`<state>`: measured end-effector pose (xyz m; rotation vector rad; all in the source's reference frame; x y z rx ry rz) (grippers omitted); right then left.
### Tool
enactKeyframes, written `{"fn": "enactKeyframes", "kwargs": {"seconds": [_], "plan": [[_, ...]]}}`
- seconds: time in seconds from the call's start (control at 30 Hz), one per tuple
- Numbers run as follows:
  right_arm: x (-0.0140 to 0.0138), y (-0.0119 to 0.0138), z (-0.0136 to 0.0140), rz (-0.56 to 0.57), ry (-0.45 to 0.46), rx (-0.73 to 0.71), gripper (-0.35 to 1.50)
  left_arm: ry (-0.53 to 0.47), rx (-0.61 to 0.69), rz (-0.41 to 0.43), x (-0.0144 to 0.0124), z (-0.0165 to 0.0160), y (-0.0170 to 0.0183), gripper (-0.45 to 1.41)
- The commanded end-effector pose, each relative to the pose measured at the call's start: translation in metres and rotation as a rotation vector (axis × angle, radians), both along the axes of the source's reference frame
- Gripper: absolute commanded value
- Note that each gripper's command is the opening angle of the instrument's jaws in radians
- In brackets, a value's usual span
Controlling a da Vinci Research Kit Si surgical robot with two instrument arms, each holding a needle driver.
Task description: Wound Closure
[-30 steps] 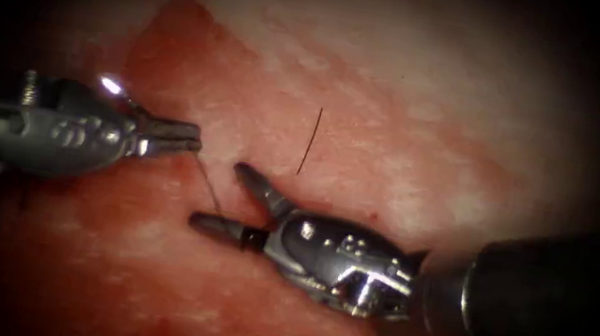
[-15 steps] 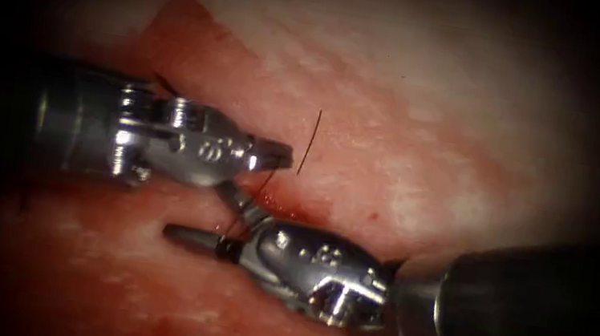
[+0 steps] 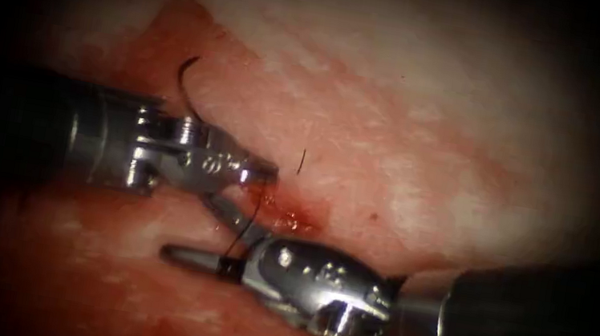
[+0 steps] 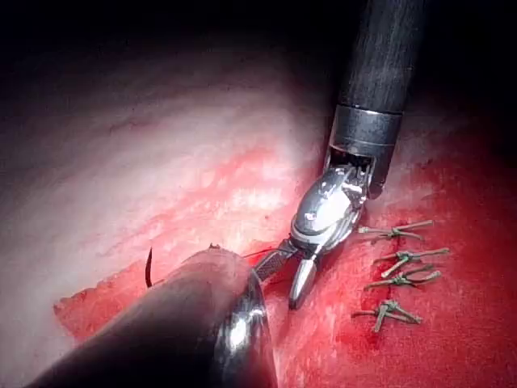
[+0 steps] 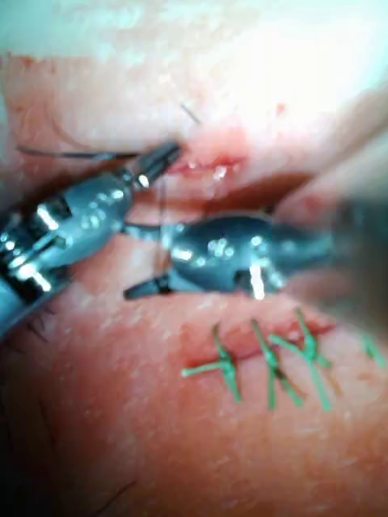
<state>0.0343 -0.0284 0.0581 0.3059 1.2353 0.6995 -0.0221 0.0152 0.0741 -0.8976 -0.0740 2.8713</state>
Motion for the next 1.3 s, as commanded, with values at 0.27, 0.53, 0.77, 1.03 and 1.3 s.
{"fn": "enactKeyframes", "kwargs": {"seconds": [0.27,0.53,0.77,1.03,1.3], "plan": [[-0.0007,-0.0001,0.0001,0.045,0.026,-0.012,0.53,-0.010,0.016,-0.008,0.0002,0.0004,-0.0012,-0.45],[-0.0021,0.0009,0.0010,0.107,0.040,-0.026,0.43,-0.027,0.023,0.003,0.0025,0.0002,-0.0028,-0.45],[-0.0024,0.0006,0.0021,0.156,0.007,0.012,0.38,-0.035,0.026,-0.003,0.0024,0.0007,-0.0045,-0.45],[-0.0041,0.0000,0.0040,0.206,-0.052,0.078,0.36,-0.035,0.046,-0.024,0.0015,-0.0004,-0.0045,-0.45],[-0.0061,0.0002,0.0049,0.256,-0.092,0.121,0.31,-0.023,0.056,-0.056,0.0003,-0.0009,-0.0050,-0.45]]}}
